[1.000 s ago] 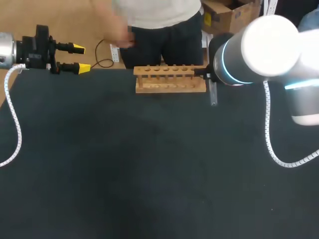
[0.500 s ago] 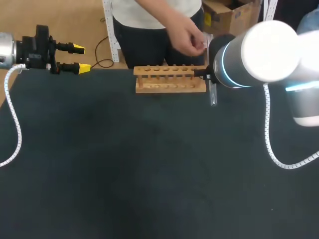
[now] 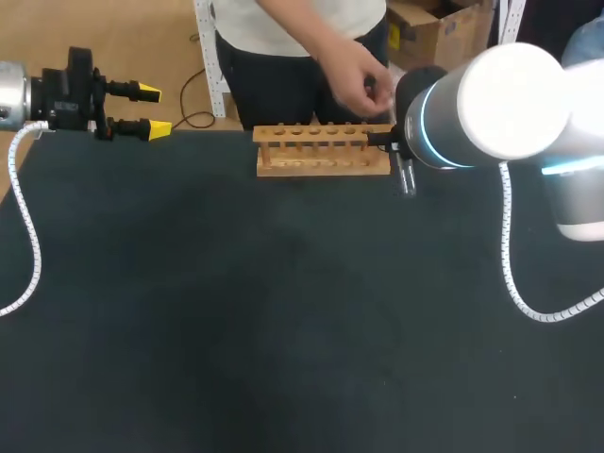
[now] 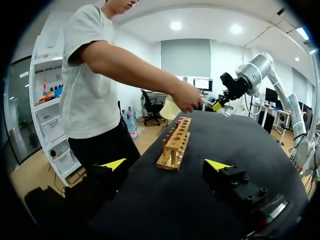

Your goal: Grasp the test tube, adjust it, and insert it.

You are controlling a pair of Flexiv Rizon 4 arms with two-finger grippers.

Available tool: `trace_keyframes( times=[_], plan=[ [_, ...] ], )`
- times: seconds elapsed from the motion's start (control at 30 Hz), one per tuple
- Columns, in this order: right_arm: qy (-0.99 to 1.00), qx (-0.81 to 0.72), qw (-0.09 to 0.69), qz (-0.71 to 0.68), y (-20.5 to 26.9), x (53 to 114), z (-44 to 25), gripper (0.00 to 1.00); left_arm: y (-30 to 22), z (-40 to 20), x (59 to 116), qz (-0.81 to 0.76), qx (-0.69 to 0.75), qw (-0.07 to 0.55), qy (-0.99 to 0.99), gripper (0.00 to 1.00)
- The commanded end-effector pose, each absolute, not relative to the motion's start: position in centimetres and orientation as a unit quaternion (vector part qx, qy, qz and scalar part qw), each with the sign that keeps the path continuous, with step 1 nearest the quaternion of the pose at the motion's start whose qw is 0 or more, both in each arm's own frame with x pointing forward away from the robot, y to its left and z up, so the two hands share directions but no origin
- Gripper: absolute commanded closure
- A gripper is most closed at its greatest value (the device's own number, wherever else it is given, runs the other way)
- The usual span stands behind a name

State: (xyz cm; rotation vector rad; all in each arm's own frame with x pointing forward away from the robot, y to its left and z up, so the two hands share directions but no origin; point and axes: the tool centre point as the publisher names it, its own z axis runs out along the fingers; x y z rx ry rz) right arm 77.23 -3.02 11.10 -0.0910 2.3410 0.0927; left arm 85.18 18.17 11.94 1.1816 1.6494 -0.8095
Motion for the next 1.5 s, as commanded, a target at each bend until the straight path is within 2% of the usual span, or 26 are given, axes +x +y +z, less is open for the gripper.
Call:
trace_keyframes(
  times=[0.03, 0.63, 1.5],
  plan=[
    [0.919, -0.035, 0.392, 0.038, -3.1, 77.1, 11.1, 1.0, 18.2, 11.8, 85.0, -0.327, 0.479, 0.464, 0.669, 0.0],
    [0.918, -0.033, 0.395, 0.03, -2.9, 77.4, 10.6, 1.0, 18.2, 11.8, 85.0, -0.327, 0.479, 0.464, 0.669, 0.0],
    [0.916, -0.05, 0.397, 0.022, 3.9, 82.6, 6.5, 1.0, 18.2, 11.8, 85.0, -0.327, 0.479, 0.464, 0.669, 0.0]
  ],
)
